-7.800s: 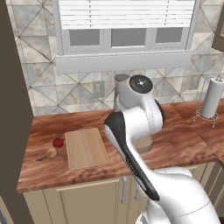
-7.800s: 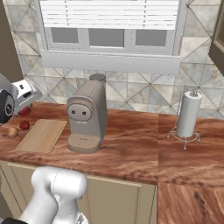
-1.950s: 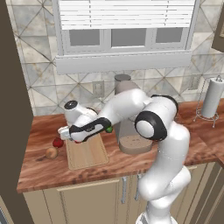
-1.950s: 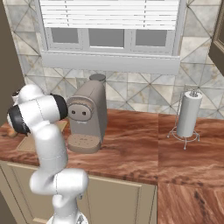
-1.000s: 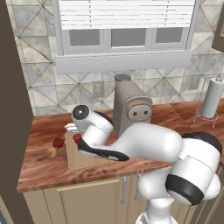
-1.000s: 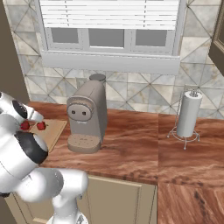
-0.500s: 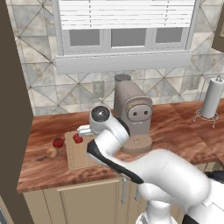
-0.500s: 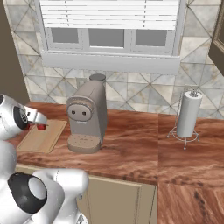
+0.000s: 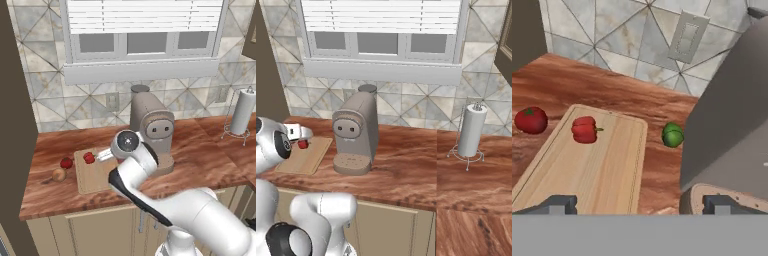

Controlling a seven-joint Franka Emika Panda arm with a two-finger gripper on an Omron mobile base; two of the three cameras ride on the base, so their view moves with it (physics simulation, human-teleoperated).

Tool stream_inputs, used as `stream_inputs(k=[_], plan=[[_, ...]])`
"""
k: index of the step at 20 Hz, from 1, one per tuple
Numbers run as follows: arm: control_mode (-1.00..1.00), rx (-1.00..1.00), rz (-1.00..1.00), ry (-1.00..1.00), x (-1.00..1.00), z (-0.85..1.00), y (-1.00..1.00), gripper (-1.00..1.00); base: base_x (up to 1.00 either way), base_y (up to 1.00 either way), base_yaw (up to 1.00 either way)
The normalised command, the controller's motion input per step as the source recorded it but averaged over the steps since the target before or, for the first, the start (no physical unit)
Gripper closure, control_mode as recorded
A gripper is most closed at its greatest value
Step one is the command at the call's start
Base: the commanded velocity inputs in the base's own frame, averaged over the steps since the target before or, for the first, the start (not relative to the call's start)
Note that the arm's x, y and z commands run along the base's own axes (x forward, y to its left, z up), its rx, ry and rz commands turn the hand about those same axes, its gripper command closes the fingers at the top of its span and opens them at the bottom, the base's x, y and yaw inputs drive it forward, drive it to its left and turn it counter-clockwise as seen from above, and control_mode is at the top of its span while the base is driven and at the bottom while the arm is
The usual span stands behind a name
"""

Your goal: Place the avocado, onion, tomato, and bell pepper on the cutting board.

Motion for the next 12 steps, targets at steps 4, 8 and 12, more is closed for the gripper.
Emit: stream_inputs(k=[4,8,12], plan=[[-1.0,-0.11,0.29,0.15,0.08,0.11,0.0,-1.0,0.0,0.0,0.0],[-1.0,-0.14,0.25,0.15,0.01,0.14,0.0,-1.0,0.0,0.0,0.0],[-1.0,-0.32,0.16,0.18,0.01,0.08,0.12,-1.0,0.0,0.0,0.0]])
